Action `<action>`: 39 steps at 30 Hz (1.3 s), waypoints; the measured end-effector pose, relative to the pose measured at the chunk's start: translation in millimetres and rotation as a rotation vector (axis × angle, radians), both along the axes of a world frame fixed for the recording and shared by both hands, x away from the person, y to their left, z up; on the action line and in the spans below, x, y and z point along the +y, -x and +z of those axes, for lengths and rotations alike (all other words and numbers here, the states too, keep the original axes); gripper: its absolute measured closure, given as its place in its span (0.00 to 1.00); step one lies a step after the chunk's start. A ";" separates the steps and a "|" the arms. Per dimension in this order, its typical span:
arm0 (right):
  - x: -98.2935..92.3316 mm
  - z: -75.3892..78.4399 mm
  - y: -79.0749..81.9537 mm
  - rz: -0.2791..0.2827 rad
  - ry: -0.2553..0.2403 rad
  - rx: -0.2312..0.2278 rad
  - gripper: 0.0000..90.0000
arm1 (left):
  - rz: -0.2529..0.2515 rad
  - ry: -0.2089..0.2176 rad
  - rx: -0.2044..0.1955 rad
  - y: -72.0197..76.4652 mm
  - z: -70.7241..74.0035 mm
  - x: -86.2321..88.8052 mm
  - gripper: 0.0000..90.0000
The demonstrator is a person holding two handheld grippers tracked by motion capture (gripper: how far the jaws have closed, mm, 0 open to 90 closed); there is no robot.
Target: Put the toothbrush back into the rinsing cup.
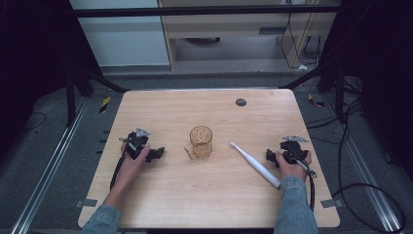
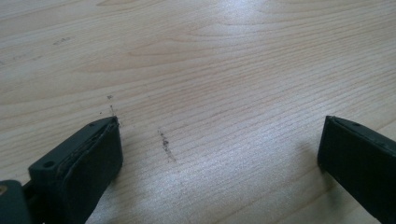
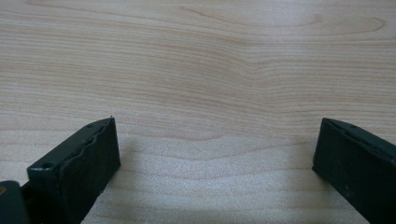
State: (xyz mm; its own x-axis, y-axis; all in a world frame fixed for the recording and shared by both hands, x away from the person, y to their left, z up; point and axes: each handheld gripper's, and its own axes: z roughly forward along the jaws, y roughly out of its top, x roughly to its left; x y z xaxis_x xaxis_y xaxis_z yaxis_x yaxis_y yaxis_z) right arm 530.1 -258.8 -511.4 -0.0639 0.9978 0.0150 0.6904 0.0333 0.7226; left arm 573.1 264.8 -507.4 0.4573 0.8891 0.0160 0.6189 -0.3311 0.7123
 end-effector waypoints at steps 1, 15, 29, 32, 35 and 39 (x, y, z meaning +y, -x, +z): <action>0.0 0.0 0.0 0.000 0.000 0.000 0.01 | 0.000 0.000 0.000 0.0 0.0 0.1 0.00; 9.2 53.5 52.9 0.198 0.139 0.029 0.18 | -0.001 0.000 0.000 -0.1 0.0 0.1 0.00; 59.4 60.7 52.8 0.387 0.181 0.175 0.31 | -0.001 0.000 0.000 -0.1 0.0 0.1 0.00; 71.7 61.0 45.1 0.415 0.195 0.202 0.30 | -0.001 0.000 0.000 -0.1 0.0 0.2 0.00; 80.4 62.1 37.9 0.433 0.211 0.215 0.28 | -0.001 0.000 0.000 0.0 0.1 0.1 0.00; 89.7 64.6 28.8 0.461 0.216 0.243 0.29 | -0.002 0.000 0.000 0.0 0.1 0.2 0.00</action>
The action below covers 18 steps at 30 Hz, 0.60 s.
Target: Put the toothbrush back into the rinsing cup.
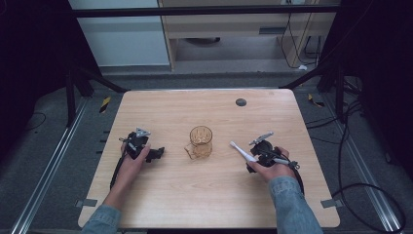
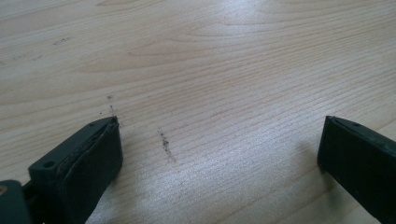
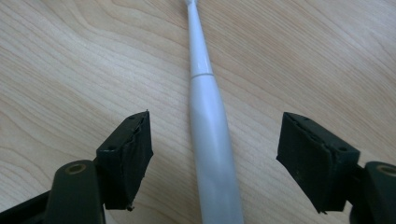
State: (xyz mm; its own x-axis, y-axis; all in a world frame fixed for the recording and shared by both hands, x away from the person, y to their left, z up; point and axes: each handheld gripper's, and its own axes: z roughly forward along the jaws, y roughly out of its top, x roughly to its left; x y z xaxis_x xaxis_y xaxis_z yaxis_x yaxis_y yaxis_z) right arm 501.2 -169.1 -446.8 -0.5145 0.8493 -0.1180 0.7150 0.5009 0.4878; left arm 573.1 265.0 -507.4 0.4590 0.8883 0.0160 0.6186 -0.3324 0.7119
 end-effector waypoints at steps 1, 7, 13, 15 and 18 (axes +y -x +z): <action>1.9 0.6 -2.1 0.006 0.006 0.006 0.31 | 0.000 0.000 0.000 0.0 0.0 0.1 0.00; 10.3 4.5 -13.1 0.024 0.029 0.026 0.42 | -0.002 0.001 -0.001 0.0 0.0 0.2 0.00; 18.0 7.3 -19.8 0.042 0.036 0.046 0.50 | -0.002 0.002 -0.001 0.0 -0.1 0.2 0.00; 19.3 7.6 -22.1 0.046 0.041 0.053 0.52 | -0.002 0.002 -0.001 0.0 -0.1 0.2 0.00; 20.3 6.4 -25.5 0.047 0.033 0.068 0.54 | -0.002 0.002 -0.001 0.0 -0.1 0.2 0.00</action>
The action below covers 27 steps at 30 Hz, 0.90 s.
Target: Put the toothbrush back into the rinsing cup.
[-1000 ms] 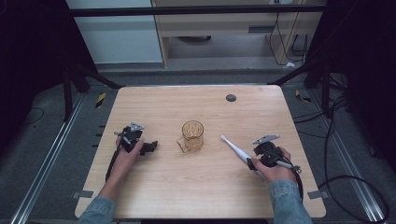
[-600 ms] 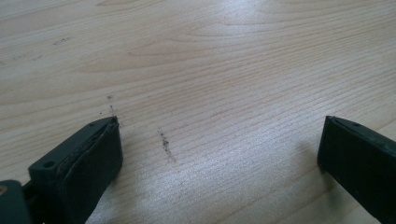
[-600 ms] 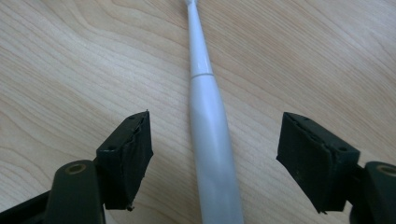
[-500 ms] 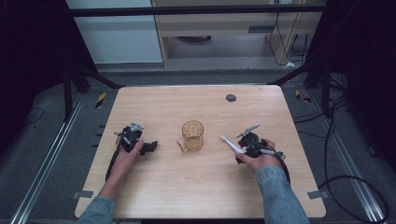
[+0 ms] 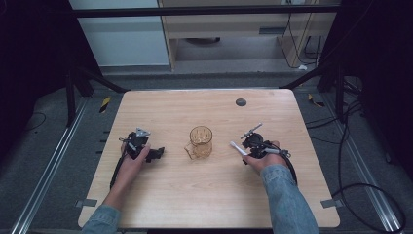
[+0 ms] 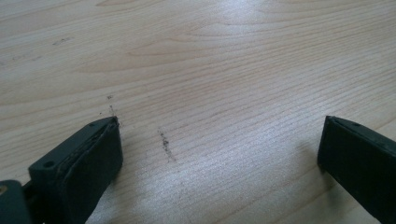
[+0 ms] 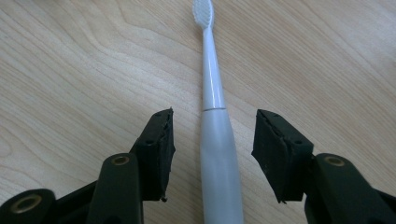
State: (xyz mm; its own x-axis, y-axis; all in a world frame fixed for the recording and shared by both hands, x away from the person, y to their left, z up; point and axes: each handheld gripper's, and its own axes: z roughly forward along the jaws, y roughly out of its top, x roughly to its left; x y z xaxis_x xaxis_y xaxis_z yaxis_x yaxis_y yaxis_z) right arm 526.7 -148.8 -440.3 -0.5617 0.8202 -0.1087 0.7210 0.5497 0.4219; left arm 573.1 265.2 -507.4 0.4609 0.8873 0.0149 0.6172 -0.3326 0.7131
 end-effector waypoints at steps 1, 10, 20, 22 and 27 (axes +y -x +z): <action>0.3 -1.0 -1.0 0.000 0.000 0.005 0.54 | 0.000 0.000 0.000 0.0 0.0 0.0 0.00; -0.6 -10.7 -8.1 -0.008 0.027 0.051 0.57 | 0.000 0.000 0.000 0.0 0.0 0.0 0.00; -2.4 -17.8 -10.4 0.001 0.031 0.085 0.62 | 0.000 -0.001 0.000 0.0 0.0 0.1 0.00; -2.7 -18.9 -11.1 -0.003 0.030 0.093 0.63 | -0.001 -0.001 0.000 0.0 0.0 0.1 0.00; -3.8 -20.4 -13.3 -0.006 0.033 0.107 0.66 | -0.001 -0.001 0.000 0.0 0.0 0.1 0.00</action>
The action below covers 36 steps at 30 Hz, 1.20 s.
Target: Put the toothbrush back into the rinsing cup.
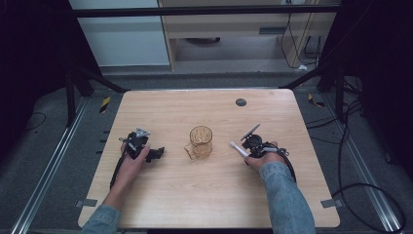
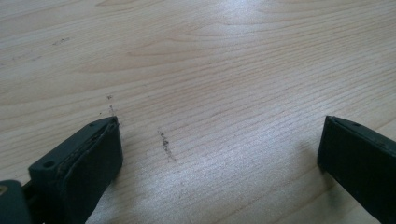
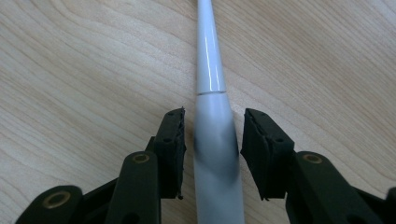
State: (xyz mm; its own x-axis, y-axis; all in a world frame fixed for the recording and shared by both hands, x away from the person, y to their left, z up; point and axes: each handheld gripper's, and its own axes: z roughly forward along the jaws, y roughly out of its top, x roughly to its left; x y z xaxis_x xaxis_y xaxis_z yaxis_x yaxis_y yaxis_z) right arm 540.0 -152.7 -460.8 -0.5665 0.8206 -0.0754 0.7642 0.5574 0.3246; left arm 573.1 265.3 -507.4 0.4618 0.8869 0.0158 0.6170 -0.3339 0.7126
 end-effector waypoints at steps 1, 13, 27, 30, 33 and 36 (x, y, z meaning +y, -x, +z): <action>-0.7 -0.2 -0.5 0.005 0.001 0.000 0.67 | 0.000 0.000 0.000 0.0 0.0 0.0 0.00; -0.7 -4.2 -4.4 -0.003 0.001 0.018 0.70 | 0.000 0.000 0.000 0.0 0.0 0.1 0.00; -0.9 -6.3 -6.9 0.004 -0.004 0.036 0.74 | -0.001 -0.001 0.000 -0.1 0.0 0.1 0.00; -0.9 -6.2 -7.7 0.002 0.001 0.039 0.74 | -0.001 -0.001 0.001 0.0 0.0 0.1 0.00; -0.7 -6.3 -8.5 0.009 0.000 0.046 0.74 | -0.001 -0.001 0.001 0.0 0.0 0.1 0.00; -1.4 -6.8 -9.3 0.013 0.002 0.042 0.75 | 0.000 -0.001 0.001 0.0 0.0 0.1 0.00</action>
